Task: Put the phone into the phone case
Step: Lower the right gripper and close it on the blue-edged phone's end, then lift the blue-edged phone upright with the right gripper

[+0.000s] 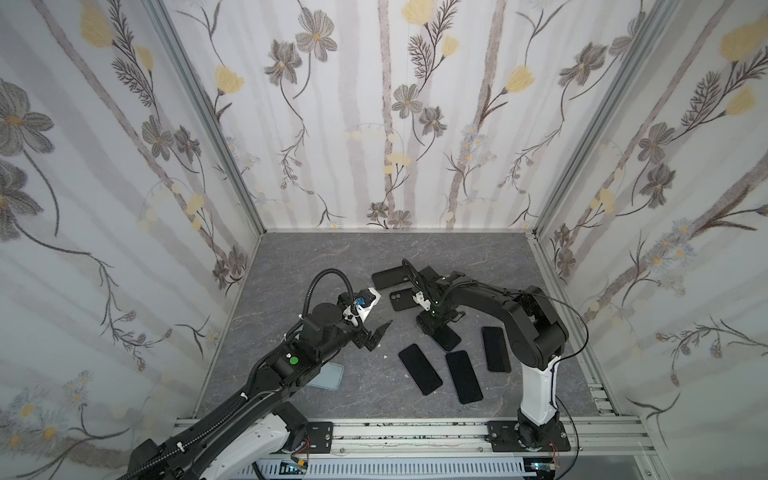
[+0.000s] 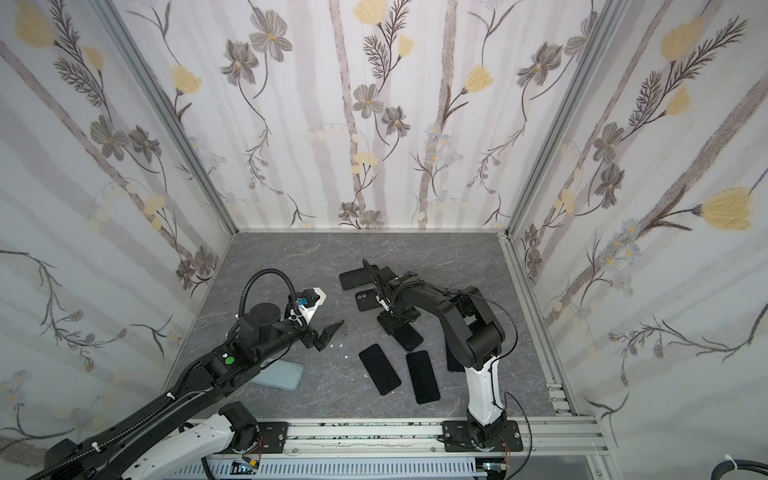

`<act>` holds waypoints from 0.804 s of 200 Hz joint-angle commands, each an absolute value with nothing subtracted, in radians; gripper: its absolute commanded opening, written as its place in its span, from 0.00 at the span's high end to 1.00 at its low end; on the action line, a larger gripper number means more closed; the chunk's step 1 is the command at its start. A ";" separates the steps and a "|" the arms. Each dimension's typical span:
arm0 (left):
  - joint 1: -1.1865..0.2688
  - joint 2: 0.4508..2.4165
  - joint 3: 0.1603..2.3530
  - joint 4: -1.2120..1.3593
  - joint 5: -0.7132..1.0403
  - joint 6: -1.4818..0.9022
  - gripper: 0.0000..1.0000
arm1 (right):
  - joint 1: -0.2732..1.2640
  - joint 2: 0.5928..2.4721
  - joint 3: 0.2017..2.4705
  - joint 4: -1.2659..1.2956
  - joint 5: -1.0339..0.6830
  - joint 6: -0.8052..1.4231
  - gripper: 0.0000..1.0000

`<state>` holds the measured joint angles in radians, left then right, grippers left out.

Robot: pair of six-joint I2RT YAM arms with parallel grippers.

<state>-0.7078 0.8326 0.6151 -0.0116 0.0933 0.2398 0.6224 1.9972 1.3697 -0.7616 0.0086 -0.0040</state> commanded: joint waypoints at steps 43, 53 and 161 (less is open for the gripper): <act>-0.707 0.810 0.607 0.025 0.093 0.257 0.00 | 0.601 1.982 1.359 -0.745 0.072 0.049 0.29; -0.708 0.810 0.606 0.026 0.091 0.257 0.00 | 0.595 1.977 1.359 -0.742 0.071 0.057 0.30; -0.708 0.845 0.629 0.083 0.086 0.180 0.00 | 0.467 1.777 1.192 -0.521 -0.043 0.230 0.36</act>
